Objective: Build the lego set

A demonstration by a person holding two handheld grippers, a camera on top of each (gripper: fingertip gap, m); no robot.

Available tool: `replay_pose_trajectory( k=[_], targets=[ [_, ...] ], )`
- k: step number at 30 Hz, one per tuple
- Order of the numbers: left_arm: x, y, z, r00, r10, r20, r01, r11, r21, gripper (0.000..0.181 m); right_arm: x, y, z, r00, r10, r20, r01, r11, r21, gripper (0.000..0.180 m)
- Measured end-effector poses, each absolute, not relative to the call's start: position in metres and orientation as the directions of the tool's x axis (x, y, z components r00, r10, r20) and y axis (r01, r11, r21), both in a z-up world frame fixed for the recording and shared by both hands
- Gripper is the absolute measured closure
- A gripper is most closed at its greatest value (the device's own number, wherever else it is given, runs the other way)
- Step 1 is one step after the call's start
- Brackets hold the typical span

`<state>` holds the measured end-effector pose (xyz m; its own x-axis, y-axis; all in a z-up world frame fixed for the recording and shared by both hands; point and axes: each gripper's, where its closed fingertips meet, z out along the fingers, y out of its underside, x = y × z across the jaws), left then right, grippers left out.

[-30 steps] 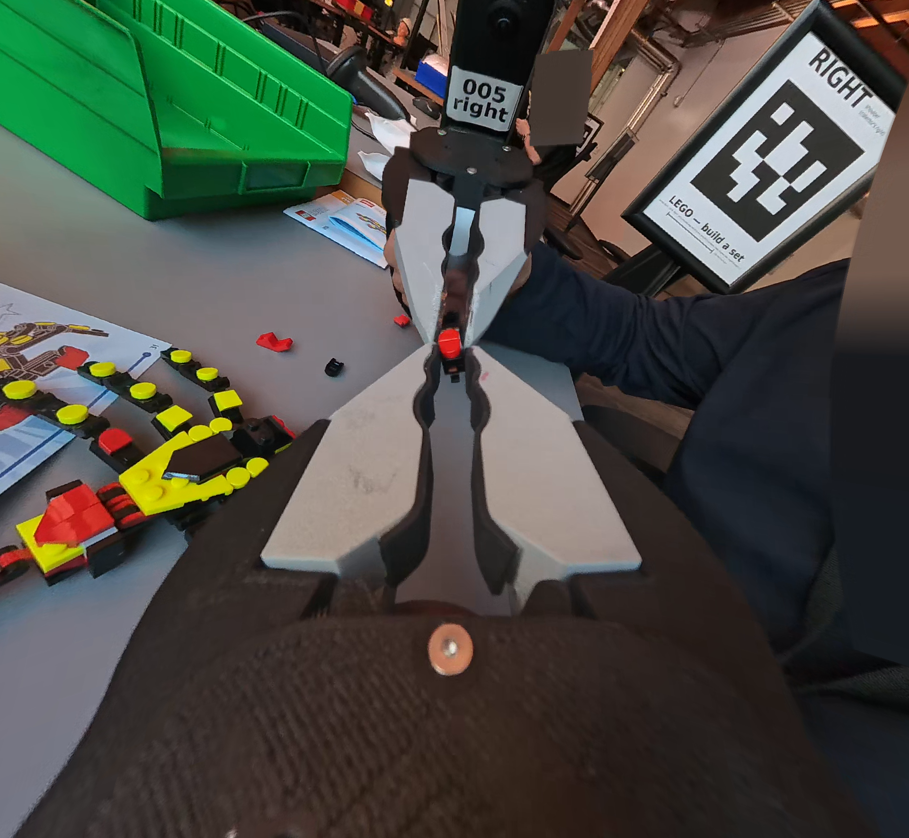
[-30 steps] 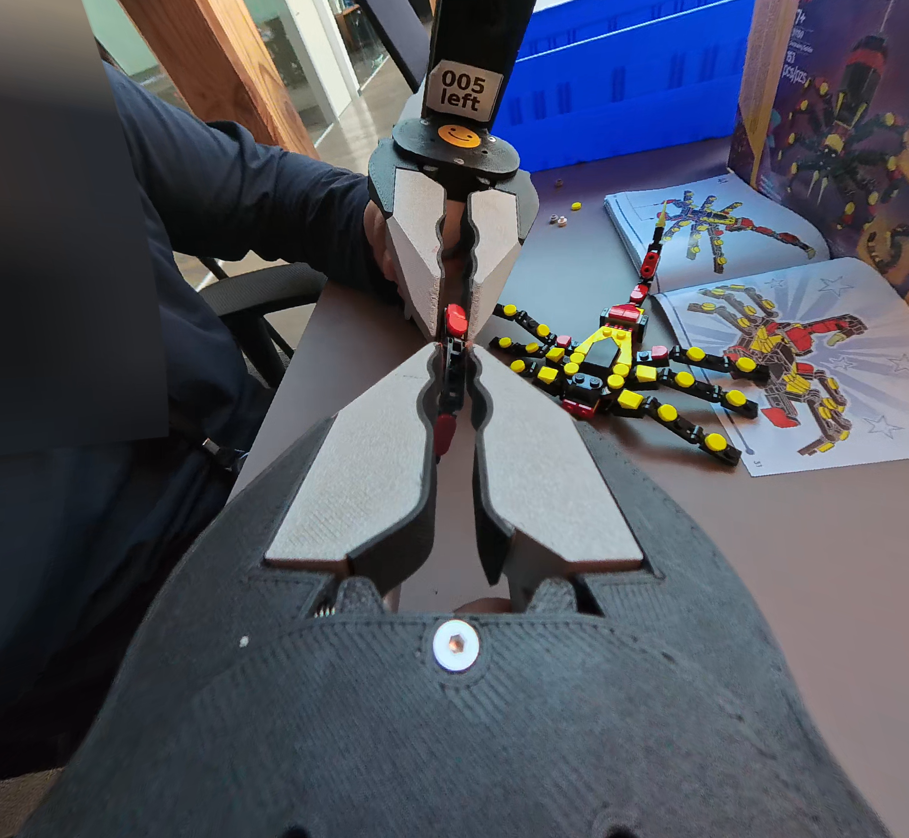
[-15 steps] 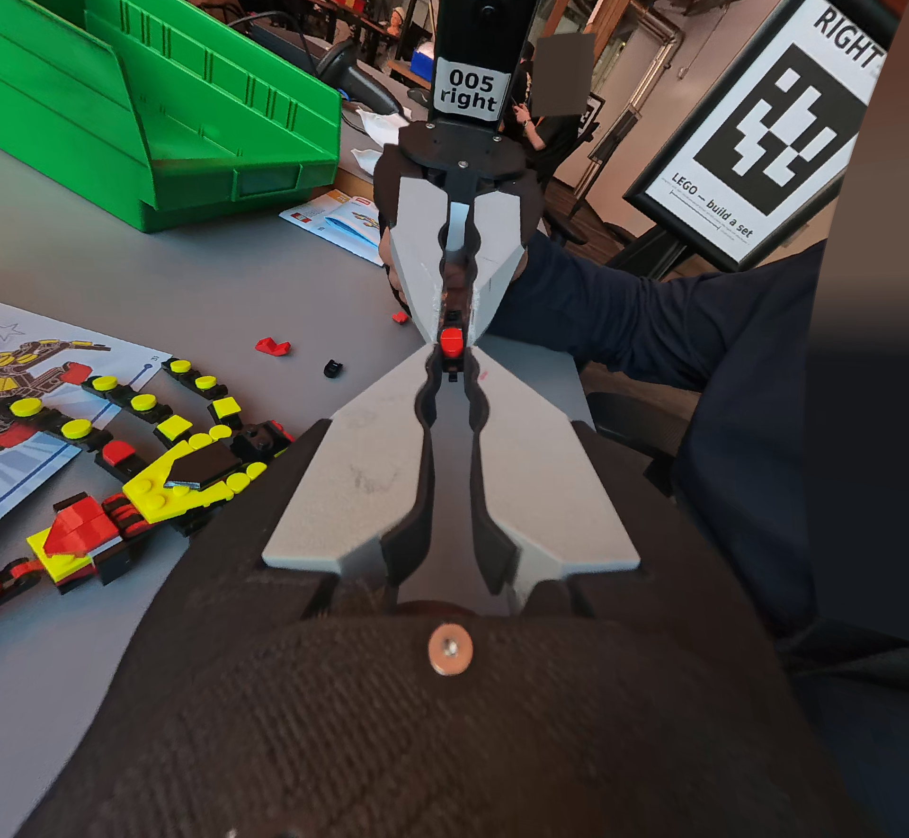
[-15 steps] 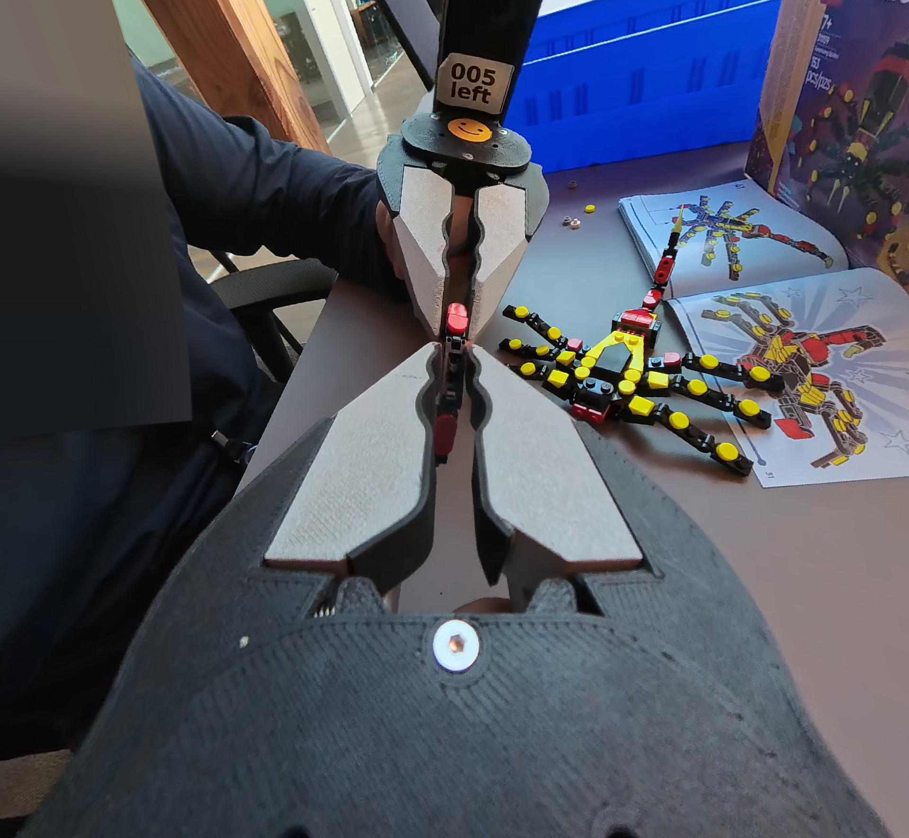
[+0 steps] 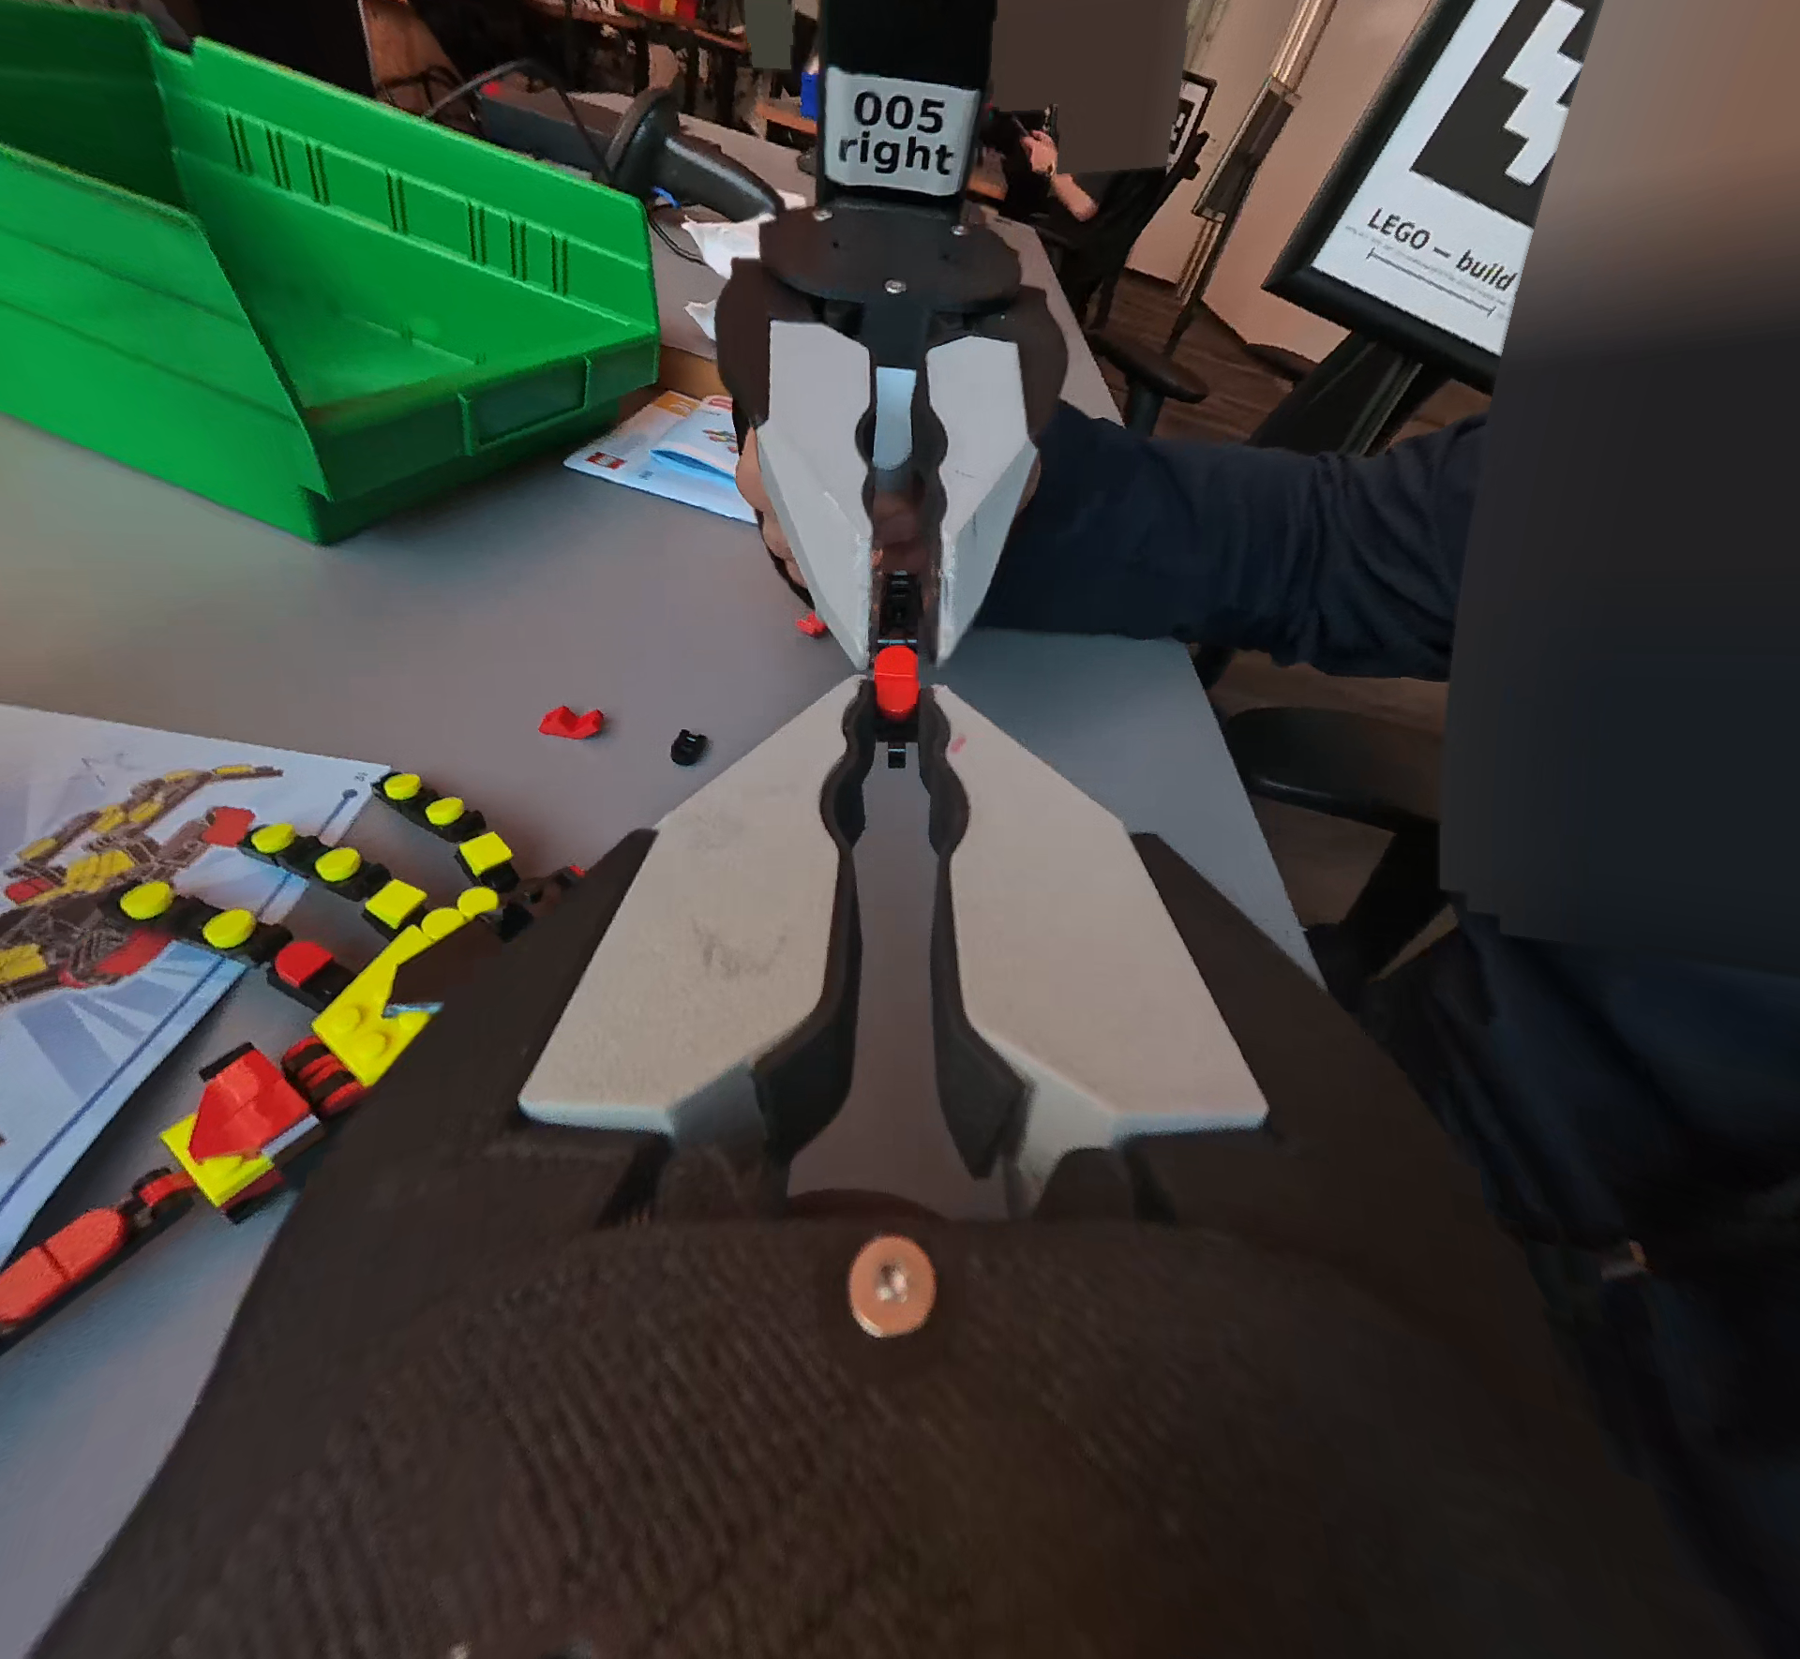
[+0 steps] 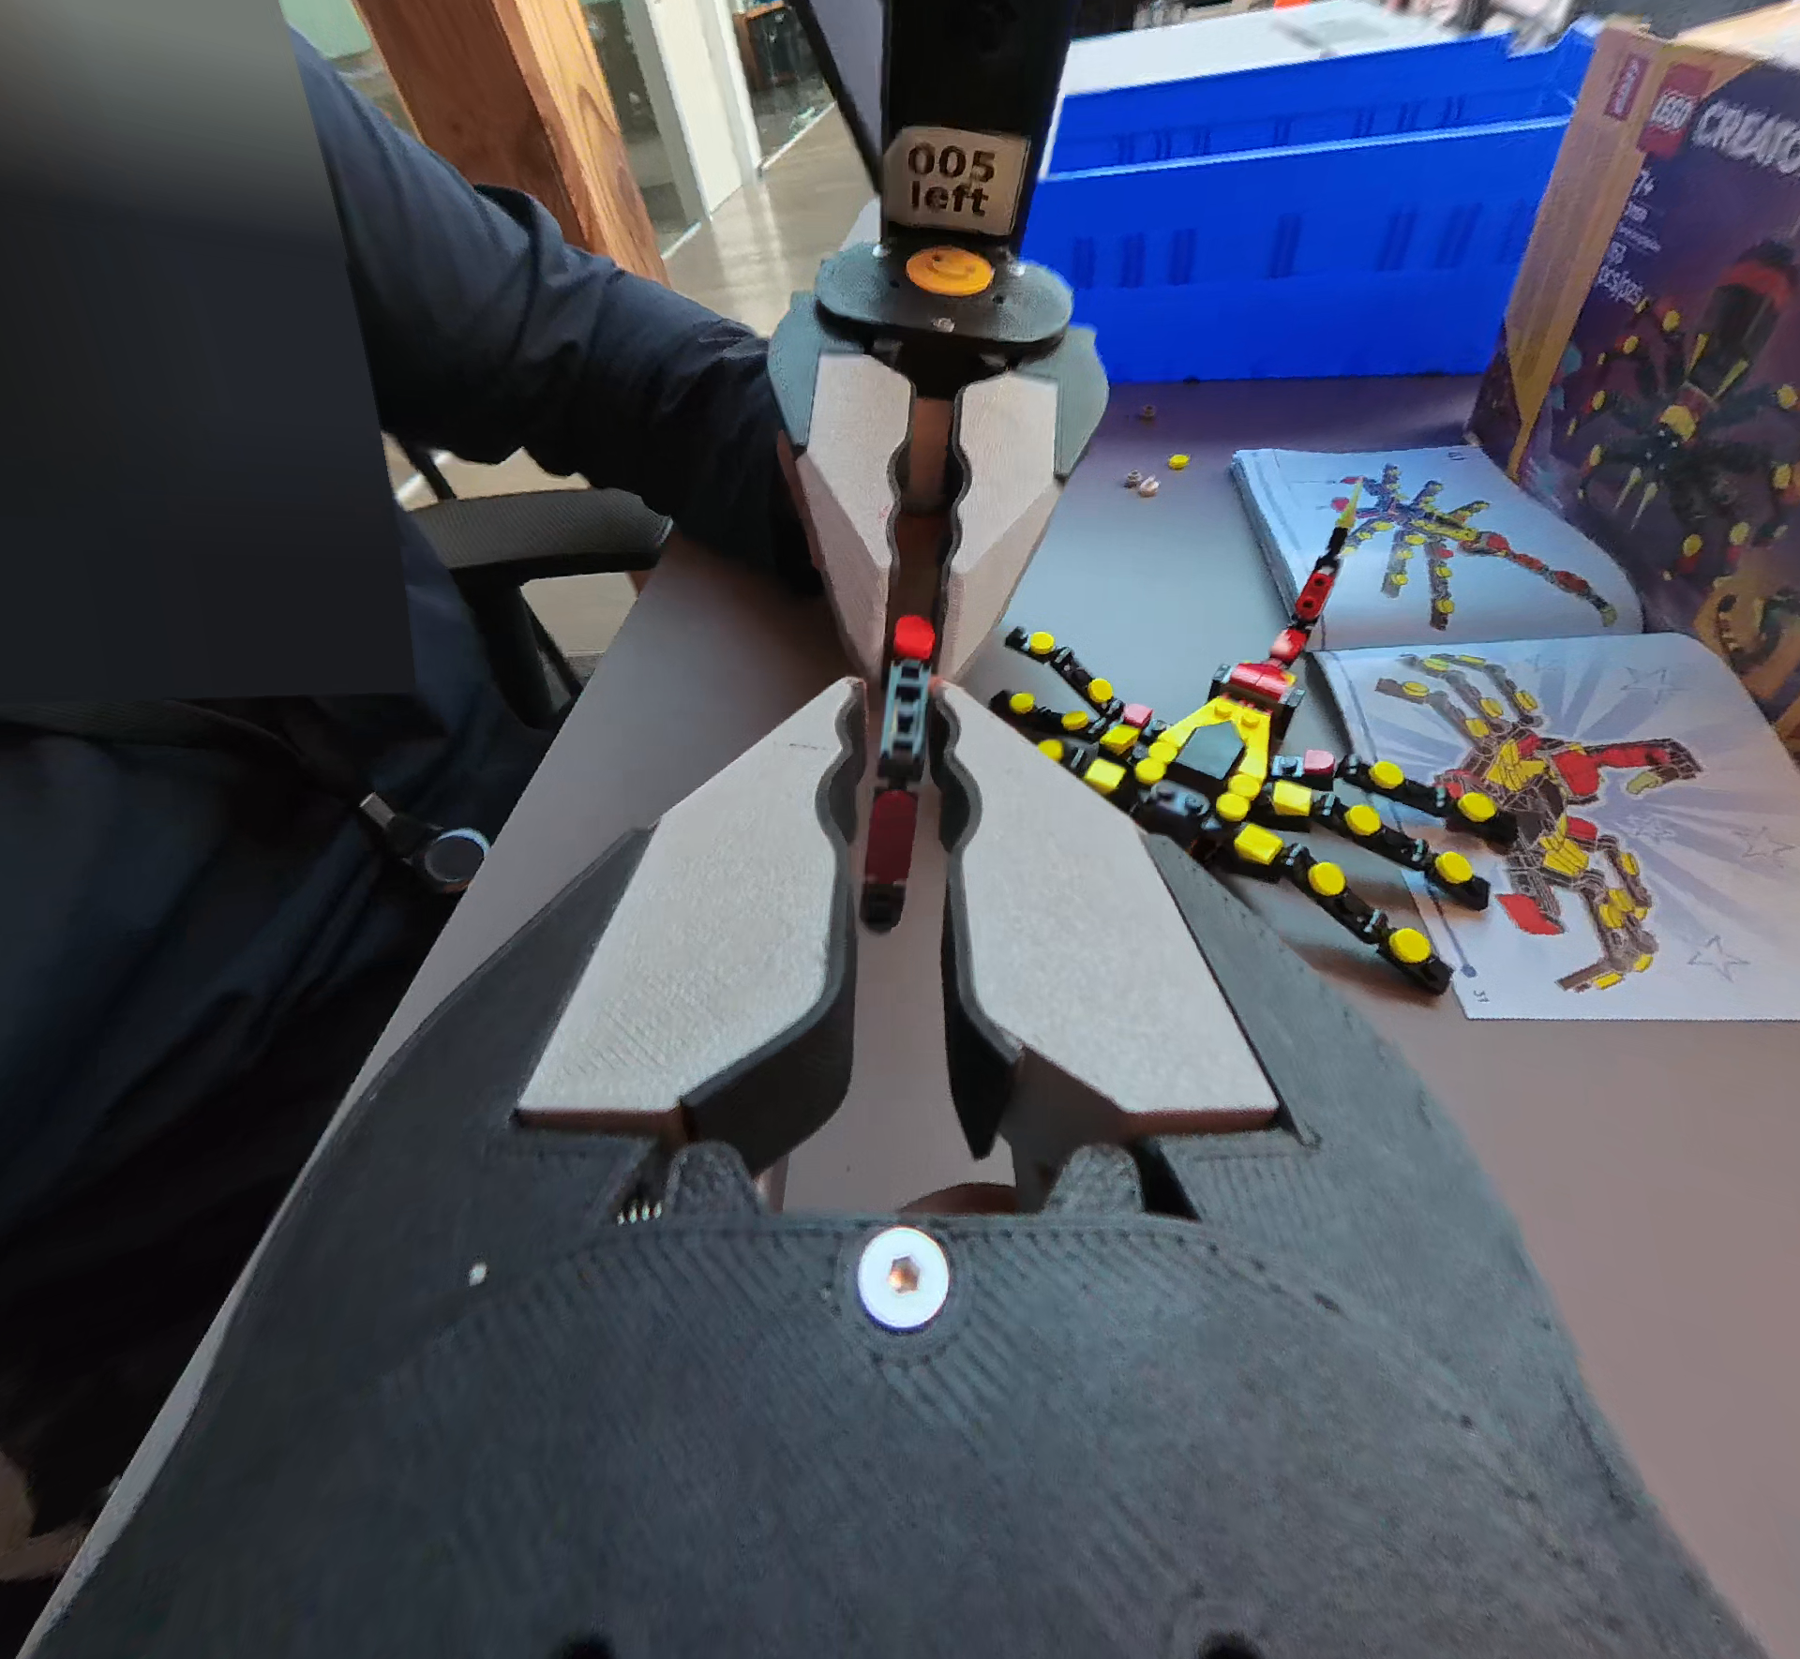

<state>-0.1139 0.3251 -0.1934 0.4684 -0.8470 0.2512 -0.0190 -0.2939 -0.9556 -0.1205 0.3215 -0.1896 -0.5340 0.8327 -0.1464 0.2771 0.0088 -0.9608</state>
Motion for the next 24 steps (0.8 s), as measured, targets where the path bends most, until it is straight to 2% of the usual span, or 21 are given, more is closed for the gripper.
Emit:
replay_pose_trajectory(
  k=[3, 8, 11, 13, 16, 21, 22, 24],
  targets=[
    [-0.117, 0.328, -0.19, 0.502, -0.842, 0.197, -0.025, -0.242, -0.97, 0.176, -0.118, 0.326, -0.198, -0.526, 0.842, -0.119, 0.304, 0.056, -0.951, 0.175],
    [-0.117, 0.325, -0.18, 0.514, -0.855, 0.072, -0.05, -0.114, -0.992, 0.176, -0.118, 0.324, -0.186, -0.524, 0.851, -0.031, 0.228, 0.105, -0.968, 0.173],
    [-0.117, 0.327, -0.187, 0.548, -0.833, -0.076, -0.176, -0.026, -0.984, 0.176, -0.116, 0.324, -0.178, -0.532, 0.846, -0.043, 0.191, 0.07, -0.979, 0.169],
    [-0.115, 0.325, -0.191, 0.552, -0.82, -0.15, -0.24, 0.016, -0.971, 0.176, -0.115, 0.324, -0.178, -0.53, 0.847, -0.031, 0.189, 0.083, -0.979, 0.179],
    [-0.111, 0.322, -0.191, 0.548, -0.798, -0.25, -0.3, 0.091, -0.95, 0.176, -0.114, 0.324, -0.179, -0.519, 0.853, 0.052, 0.176, 0.166, -0.97, 0.18],
    [-0.112, 0.324, -0.189, 0.555, -0.794, -0.248, -0.299, 0.088, -0.95, 0.176, -0.111, 0.322, -0.173, -0.539, 0.842, 0.028, 0.152, 0.13, -0.98, 0.18],
    [-0.115, 0.324, -0.188, 0.562, -0.787, -0.255, -0.302, 0.092, -0.949, 0.176, -0.111, 0.322, -0.172, -0.54, 0.841, 0.023, 0.149, 0.122, -0.981, 0.169],
    [-0.117, 0.324, -0.184, 0.565, -0.783, -0.262, -0.292, 0.107, -0.95, 0.176, -0.112, 0.324, -0.172, -0.524, 0.85, 0.045, 0.147, 0.143, -0.979, 0.169]
  ],
)
